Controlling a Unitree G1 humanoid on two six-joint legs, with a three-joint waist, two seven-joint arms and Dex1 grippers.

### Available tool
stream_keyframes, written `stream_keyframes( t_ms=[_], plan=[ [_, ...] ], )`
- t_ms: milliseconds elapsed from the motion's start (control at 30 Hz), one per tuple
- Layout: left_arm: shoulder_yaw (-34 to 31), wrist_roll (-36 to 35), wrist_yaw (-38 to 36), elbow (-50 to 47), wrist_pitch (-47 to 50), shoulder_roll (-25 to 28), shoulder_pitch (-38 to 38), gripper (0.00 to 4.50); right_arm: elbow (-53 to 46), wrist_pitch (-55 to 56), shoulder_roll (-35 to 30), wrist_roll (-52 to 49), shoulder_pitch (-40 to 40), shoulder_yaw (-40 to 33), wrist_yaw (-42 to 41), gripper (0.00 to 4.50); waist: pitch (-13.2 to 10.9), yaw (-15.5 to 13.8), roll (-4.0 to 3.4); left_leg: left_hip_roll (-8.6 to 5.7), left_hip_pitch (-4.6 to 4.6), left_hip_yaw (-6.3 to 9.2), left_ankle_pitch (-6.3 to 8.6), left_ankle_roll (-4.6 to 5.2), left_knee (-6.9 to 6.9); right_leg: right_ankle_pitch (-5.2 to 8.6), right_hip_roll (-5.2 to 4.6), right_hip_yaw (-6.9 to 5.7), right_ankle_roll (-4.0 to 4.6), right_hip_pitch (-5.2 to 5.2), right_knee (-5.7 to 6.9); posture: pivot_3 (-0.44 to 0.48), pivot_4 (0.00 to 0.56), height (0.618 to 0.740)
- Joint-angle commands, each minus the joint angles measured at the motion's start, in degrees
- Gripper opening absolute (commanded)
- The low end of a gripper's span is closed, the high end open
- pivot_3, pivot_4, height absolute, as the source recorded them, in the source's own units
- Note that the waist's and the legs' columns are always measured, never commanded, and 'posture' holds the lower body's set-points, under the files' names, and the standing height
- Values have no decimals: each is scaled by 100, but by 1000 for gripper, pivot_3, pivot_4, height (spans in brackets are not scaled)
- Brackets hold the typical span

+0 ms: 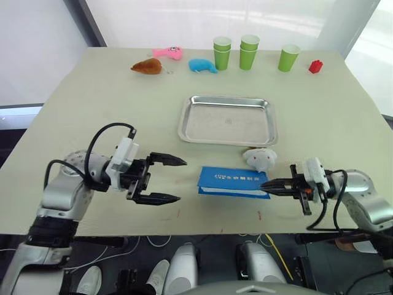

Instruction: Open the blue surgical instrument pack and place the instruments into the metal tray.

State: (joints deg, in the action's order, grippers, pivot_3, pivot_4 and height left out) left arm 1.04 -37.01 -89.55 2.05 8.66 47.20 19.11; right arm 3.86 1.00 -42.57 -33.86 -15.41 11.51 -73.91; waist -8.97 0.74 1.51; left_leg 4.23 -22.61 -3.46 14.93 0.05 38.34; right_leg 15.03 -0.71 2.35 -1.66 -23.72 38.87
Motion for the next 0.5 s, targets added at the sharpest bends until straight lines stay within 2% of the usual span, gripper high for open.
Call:
stream_keyframes(
  t_ms=[33,500],
  plan=[
    [74,60,-295,157,-232,11,225,4500,151,28,134,137,-228,-273,-134,145,0,-3,0,0,-1,2,0,0,-1,0,1,0,0,-1,-1,0,150,740],
    [254,-81,-295,193,-345,103,285,4500,76,487,454,700,54,-563,-111,145,0,-7,0,0,-6,2,0,1,0,0,-1,-2,-1,-3,0,0,150,740]
  ],
)
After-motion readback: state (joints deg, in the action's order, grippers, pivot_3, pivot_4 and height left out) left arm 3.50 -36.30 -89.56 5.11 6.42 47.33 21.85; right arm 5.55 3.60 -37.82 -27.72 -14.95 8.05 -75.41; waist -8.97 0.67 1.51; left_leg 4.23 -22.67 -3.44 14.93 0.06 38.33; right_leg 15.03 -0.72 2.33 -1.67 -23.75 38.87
